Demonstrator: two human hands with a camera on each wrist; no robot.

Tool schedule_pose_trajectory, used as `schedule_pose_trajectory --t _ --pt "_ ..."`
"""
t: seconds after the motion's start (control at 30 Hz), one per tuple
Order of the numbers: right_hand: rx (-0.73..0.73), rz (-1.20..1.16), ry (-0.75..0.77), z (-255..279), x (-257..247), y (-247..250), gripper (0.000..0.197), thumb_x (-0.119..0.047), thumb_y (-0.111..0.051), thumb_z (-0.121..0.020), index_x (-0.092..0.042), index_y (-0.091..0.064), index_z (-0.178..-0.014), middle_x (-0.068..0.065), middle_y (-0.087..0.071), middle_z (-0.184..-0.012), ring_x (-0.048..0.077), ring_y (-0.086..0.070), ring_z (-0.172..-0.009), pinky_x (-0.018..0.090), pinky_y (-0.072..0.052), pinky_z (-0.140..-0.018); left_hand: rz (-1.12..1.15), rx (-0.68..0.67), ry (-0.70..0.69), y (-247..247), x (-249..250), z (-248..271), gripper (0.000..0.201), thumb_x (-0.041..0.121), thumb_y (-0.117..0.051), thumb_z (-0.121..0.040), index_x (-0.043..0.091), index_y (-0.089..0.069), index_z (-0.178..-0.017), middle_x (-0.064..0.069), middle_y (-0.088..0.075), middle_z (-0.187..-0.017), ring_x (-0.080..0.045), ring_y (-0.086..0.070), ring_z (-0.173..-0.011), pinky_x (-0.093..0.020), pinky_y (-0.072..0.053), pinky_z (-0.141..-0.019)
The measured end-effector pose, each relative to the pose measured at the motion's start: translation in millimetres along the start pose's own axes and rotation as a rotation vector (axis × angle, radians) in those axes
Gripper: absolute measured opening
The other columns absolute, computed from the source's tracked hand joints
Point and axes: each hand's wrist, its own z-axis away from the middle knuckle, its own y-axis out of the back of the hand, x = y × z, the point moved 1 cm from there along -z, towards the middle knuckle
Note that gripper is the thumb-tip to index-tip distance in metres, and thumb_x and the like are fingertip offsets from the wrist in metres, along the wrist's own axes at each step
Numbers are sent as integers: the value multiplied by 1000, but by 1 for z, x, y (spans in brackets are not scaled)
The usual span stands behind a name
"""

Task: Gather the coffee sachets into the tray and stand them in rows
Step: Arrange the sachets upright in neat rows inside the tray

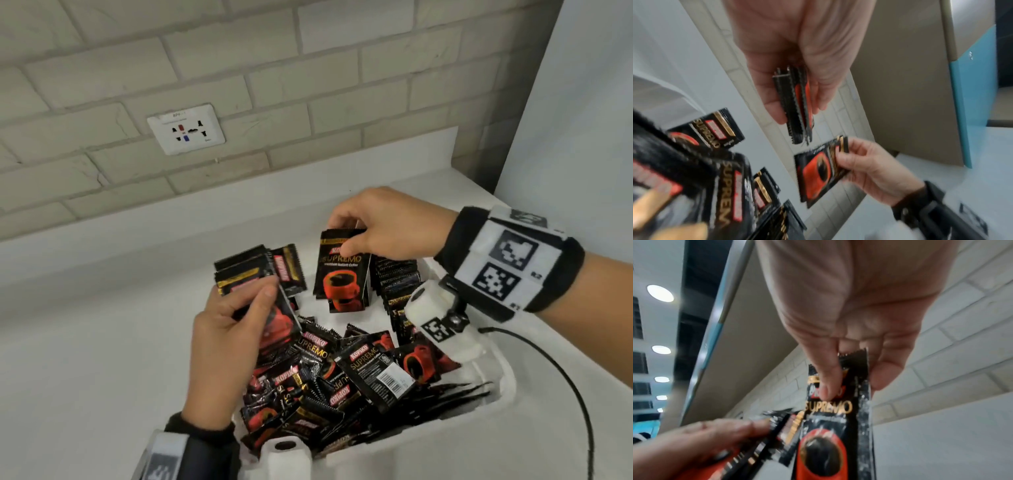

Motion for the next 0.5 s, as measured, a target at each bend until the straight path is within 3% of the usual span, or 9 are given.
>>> schedule_pose_trajectory --t 0.1,0.17,0.33,0.5 --pt "-25 110 -56 -10 13 -10 23 -14 -62 -87 -15 -59 -109 -3 -60 -103 13 -53 -93 22 -38 -76 47 84 29 15 -3 -5 22 12 -62 -82 31 -70 -78 -1 -61 -103 -18 -65 -88 -9 -51 -57" --pt "-95 209 -71 -15 19 -23 21 -13 -59 -88 -14 -58 -109 1 -59 -108 17 -54 -96 23 -37 -78 62 108 36 20 -3 -6 23 9 -61 -84 31 -69 -79 -3 -61 -105 -17 -65 -88 -8 -50 -56" --pt "-236 427 -41 -26 21 -54 7 -6 -50 -90 -12 -51 -94 5 -53 -97 18 -52 -81 26 -42 -68 65 96 52 18 -6 -7 28 9 -63 -83 34 -71 -76 -5 -63 -105 -16 -68 -83 -10 -51 -58" --pt "-272 580 -15 -37 20 -67 22 -6 -49 -89 -8 -54 -111 10 -55 -108 21 -49 -76 27 -37 -55 93 82 87 15 -5 -6 24 7 -63 -82 29 -71 -79 -10 -63 -109 -8 -68 -69 -11 -51 -55"
